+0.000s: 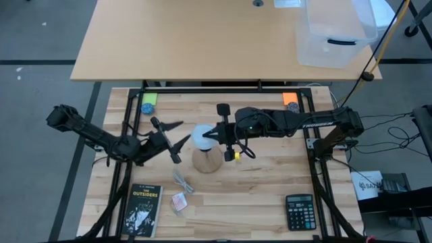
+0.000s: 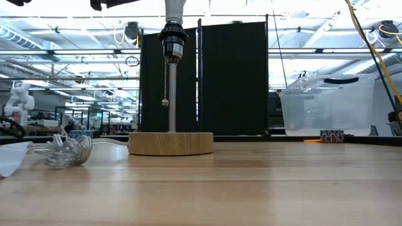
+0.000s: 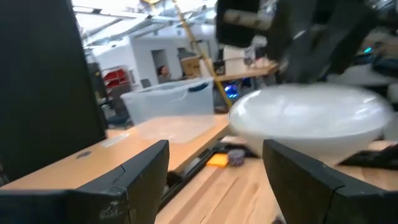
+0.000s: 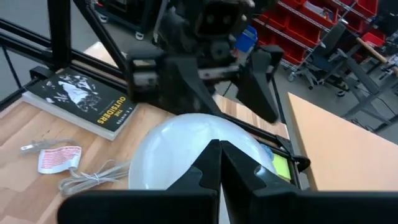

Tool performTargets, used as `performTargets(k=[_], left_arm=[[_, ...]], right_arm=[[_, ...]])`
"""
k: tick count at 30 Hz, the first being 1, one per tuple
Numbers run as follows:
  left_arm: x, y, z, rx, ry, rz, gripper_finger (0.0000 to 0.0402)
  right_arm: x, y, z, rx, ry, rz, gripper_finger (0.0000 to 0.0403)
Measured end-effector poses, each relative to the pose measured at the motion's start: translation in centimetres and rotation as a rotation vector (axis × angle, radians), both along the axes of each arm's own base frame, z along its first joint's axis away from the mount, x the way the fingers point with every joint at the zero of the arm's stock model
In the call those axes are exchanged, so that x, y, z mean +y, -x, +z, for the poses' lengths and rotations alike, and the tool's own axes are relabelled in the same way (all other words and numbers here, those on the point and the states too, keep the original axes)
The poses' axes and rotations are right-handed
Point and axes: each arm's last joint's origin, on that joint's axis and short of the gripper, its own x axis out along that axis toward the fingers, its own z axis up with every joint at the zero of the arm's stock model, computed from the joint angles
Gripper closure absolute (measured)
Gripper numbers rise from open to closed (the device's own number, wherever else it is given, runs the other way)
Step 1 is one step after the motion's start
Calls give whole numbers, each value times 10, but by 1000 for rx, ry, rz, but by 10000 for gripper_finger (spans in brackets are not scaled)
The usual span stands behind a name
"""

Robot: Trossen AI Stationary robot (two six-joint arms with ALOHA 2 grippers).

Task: Screw lightbulb
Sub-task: Insert the lightbulb on the lamp

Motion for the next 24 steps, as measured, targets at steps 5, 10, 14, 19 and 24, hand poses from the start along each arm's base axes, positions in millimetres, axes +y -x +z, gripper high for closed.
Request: performTargets(k=[5,10,14,19,24], left_arm=[[4,0,-1,1,19,55,138],[0,6,3,5,5,61,138],[-12,22,15,-41,-5,-31,138],[-24,25,17,-63,-44,-210,138],[-17,13,9,-37,-34,-192,138]], right_arm=[[2,0,0,-2,0,3,403],[1,0,0,-5,-7,-3,403],[0,0,0,-5,-6,-5,403],[-1,0,1,-7,-2,-8,403],[-1,-1,1,-10,-4,-10,403]])
